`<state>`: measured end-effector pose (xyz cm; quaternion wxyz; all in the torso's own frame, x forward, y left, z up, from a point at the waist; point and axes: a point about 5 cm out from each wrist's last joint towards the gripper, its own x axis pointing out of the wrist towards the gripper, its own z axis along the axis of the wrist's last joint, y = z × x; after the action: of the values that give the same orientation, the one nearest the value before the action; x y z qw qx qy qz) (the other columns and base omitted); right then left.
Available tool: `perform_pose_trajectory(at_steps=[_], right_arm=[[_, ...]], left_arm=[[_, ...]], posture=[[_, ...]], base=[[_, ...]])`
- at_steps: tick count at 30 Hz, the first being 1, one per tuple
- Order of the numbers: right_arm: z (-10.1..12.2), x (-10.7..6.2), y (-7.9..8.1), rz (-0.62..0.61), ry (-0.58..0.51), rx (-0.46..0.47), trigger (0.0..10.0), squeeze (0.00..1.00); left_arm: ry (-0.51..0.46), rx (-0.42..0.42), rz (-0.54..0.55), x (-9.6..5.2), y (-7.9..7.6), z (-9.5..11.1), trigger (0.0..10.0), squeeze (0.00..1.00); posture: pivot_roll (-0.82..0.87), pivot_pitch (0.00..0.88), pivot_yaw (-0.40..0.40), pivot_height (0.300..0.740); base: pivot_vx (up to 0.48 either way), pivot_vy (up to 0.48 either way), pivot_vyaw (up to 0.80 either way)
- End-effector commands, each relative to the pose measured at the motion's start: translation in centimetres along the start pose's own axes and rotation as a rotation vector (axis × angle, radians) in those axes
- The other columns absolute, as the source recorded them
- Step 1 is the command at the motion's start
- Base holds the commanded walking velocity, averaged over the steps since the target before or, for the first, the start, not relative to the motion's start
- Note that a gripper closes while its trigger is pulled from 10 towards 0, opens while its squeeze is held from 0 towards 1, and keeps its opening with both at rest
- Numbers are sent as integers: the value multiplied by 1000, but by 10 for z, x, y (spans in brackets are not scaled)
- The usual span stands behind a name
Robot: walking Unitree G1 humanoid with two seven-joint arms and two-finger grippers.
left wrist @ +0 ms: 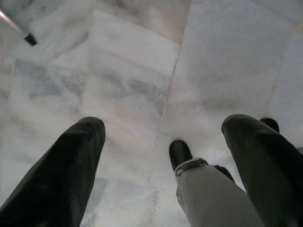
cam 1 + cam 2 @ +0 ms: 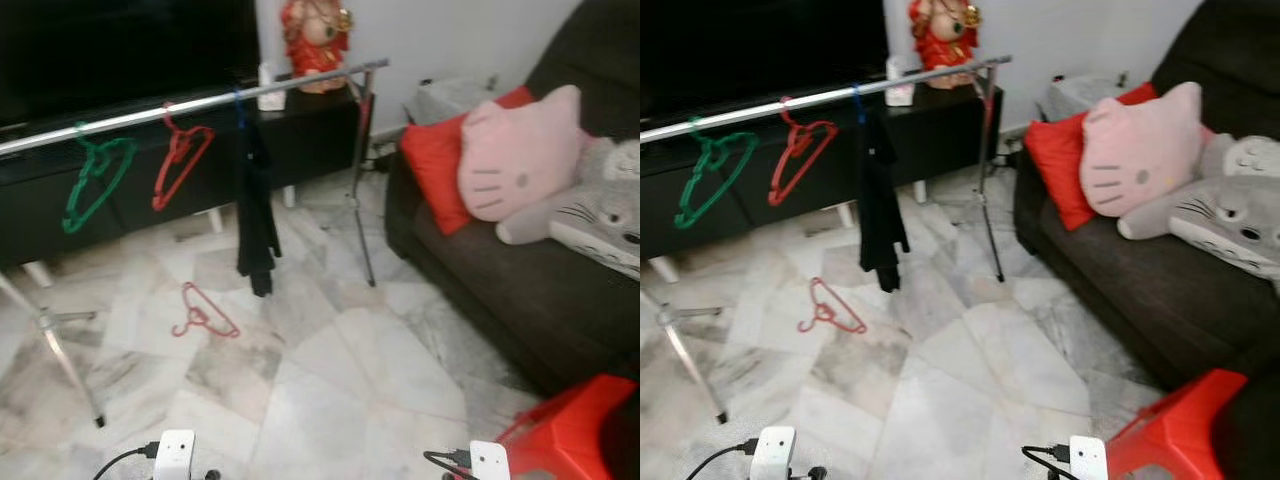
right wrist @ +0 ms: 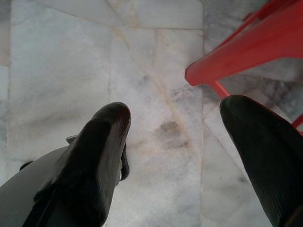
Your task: Hang hanger
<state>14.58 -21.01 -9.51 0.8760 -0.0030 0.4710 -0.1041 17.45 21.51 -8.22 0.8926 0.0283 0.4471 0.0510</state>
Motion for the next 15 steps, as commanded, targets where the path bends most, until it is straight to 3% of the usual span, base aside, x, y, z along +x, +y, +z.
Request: perform_pose_trajectory(at_steps=[1, 12, 15], right_arm=[[-1, 0, 2, 9, 5, -4, 10000, 0], [-3, 0, 2, 16, 15, -12, 10000, 0], [-2, 0, 2, 17, 14, -6, 10000, 0]], left_arm=[[9, -3, 7, -1, 4, -4, 10000, 0], [-7, 44, -8, -1, 4, -1, 10000, 0], [-13, 33, -8, -1, 3, -1, 10000, 0]], posture=[[-96, 0, 6, 740], [-92, 0, 6, 740], [-92, 0, 6, 740]], base=[[0, 0, -763], [0, 0, -763], [0, -271, -763]])
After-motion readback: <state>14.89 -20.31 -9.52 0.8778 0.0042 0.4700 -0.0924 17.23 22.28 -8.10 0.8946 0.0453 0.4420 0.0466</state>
